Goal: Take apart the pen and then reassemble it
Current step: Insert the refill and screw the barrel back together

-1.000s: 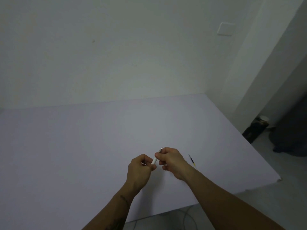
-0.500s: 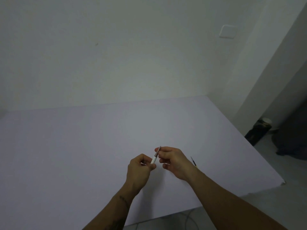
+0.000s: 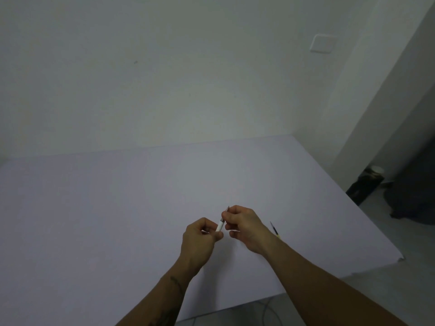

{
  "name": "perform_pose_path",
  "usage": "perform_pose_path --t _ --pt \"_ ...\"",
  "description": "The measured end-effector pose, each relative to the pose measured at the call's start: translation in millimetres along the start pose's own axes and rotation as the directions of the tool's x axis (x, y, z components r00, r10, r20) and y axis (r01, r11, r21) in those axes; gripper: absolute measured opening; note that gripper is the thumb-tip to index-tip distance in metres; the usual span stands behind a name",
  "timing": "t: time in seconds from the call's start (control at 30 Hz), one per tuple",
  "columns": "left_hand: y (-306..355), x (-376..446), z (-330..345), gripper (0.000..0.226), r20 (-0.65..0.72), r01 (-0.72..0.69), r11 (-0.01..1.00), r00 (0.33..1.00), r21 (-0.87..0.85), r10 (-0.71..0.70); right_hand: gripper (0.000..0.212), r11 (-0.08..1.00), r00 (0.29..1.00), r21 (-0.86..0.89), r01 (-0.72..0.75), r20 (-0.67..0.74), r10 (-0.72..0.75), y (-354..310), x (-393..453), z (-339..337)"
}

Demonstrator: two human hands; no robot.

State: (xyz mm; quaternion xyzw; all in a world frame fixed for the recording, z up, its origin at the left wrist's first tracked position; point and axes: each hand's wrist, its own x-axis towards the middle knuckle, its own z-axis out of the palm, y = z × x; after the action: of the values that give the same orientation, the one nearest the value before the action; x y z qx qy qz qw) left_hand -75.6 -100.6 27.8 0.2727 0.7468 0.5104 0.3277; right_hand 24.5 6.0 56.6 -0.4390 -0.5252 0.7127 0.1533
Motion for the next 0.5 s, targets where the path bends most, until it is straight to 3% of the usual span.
perform_pose_path --t 0.27,0.4,0.5 --pt "2.1 -1.6 -0.2 0.006 0.008 0.005 1.000 1.000 0.001 -0.005 0.013 0.999 0.998 -0.045 0.012 -0.053 -0.015 -1.4 1.2 4.9" --pt "2.6 -0.1 -3.2 0.007 -0.005 -0.001 1.000 1.000 0.006 0.001 0.008 0.999 1.000 0.037 -0.002 0.003 0.002 0.6 -0.3 2.0" --pt "2.2 0.0 -2.7 0.007 0.001 -0.007 1.000 1.000 0.024 0.007 0.010 1.000 1.000 -0.030 0.008 -0.028 -0.009 0.1 -0.5 1.8"
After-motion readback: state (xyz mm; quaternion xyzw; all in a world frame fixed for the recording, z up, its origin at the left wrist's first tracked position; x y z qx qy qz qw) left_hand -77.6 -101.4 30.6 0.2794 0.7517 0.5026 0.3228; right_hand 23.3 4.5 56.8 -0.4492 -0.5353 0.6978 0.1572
